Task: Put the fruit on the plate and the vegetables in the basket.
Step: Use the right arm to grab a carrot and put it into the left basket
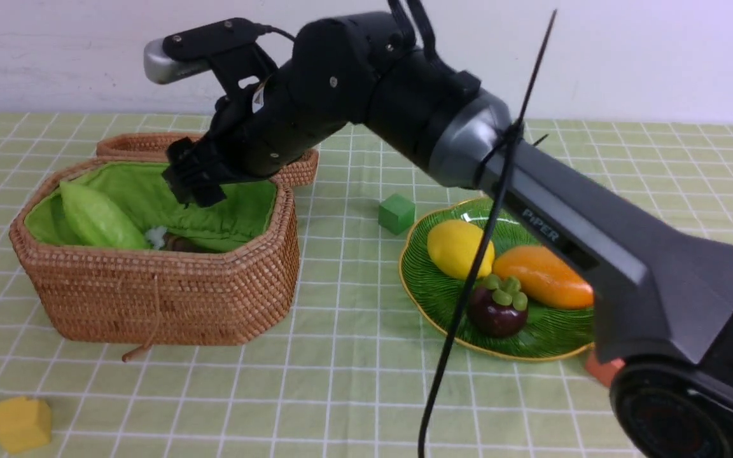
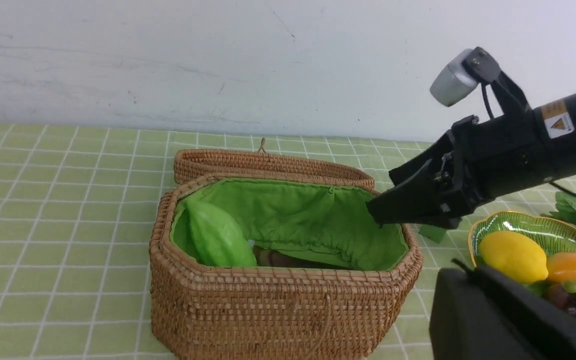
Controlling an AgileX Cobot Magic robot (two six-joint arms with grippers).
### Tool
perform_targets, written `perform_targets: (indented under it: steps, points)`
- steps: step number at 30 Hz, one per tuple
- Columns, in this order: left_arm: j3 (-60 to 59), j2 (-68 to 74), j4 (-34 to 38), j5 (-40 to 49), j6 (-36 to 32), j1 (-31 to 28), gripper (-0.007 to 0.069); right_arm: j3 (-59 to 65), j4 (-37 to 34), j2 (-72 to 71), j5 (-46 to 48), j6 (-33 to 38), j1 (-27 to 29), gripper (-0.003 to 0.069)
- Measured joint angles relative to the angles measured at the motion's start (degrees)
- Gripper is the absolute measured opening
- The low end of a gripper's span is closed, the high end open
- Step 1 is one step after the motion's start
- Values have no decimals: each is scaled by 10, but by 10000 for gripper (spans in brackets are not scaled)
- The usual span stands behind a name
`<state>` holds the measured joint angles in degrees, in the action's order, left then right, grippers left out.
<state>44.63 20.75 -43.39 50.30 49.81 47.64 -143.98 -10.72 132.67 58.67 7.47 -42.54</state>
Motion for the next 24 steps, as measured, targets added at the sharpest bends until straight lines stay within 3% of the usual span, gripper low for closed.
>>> perform_targets:
  steps: [1,4,9,11,15,19,21,24]
  points:
    - [0,0,9,-2,-7,0,-13,0,13,-10,21,-5,0,529]
    - [0,0,68,-19,-61,0,-13,-1,96,-67,111,-22,0,363]
    - [0,0,203,-59,-186,0,-13,36,205,-158,131,-41,11,65]
    - [0,0,262,-68,-242,0,-13,91,219,-211,131,-42,30,-4]
    - [0,0,317,-73,-317,0,-13,226,223,-304,130,-42,99,-15]
    - [0,0,345,-73,-355,0,-13,376,214,-374,130,-40,233,1]
    - [0,0,351,-73,-361,0,-13,449,182,-375,119,-27,323,31]
    - [0,0,357,-73,-363,0,-13,518,122,-349,65,-6,400,104]
